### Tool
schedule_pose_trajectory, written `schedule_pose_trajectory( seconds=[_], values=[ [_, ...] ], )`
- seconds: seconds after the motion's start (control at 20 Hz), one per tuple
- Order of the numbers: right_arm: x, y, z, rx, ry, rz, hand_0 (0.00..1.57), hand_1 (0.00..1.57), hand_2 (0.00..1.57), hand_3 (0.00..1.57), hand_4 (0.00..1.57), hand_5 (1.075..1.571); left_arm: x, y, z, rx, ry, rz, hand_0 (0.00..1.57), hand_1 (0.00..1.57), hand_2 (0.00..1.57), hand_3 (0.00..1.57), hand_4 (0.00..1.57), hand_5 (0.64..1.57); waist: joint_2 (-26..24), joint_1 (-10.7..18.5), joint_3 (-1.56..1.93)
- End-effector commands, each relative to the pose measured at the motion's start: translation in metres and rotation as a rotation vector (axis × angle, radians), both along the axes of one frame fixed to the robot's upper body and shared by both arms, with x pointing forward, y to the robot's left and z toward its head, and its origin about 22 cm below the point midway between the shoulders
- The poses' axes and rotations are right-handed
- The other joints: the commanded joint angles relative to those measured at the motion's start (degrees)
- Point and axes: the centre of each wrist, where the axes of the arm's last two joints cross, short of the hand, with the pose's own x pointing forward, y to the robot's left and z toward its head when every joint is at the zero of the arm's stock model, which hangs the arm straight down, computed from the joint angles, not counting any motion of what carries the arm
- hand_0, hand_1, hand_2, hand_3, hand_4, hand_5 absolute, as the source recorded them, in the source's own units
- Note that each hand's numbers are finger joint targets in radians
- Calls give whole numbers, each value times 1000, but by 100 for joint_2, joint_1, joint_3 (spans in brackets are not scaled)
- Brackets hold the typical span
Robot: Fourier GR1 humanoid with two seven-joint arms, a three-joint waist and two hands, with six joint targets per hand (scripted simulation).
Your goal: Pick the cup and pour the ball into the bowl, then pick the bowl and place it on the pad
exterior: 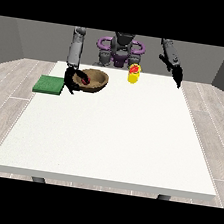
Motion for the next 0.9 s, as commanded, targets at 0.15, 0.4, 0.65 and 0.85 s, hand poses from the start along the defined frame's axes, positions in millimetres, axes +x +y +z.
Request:
schedule_pose_trajectory(
  seconds=[0.15, 0.4, 0.65, 0.85],
  values=[
    [-47, -54, -14, -495, 288, -126, 1571, 1571, 1571, 1571, 1299, 1566, 17, -22, 29, 10, -99, -97, 0, 0, 0, 0, 0, 711, 875, 698, 294],
    [-37, -80, 14, -524, 356, -237, 1571, 1571, 1571, 1571, 1241, 1571, 17, -28, 25, 10, -39, -109, 0, 0, 0, 0, 0, 716, 462, 959, 301],
    [-19, -77, 34, -507, 488, -235, 1571, 1571, 1571, 1571, 1154, 1571, 15, -34, 9, -6, 49, -81, 0, 0, 0, 0, 0, 712, -168, 761, 318],
    [-1, -81, 67, -619, 610, -132, 1571, 1571, 1571, 1571, 1267, 1569, -13, -1, -39, -27, 130, 16, 0, 0, 0, 0, 0, 716, -635, 234, 324]
  ],
)
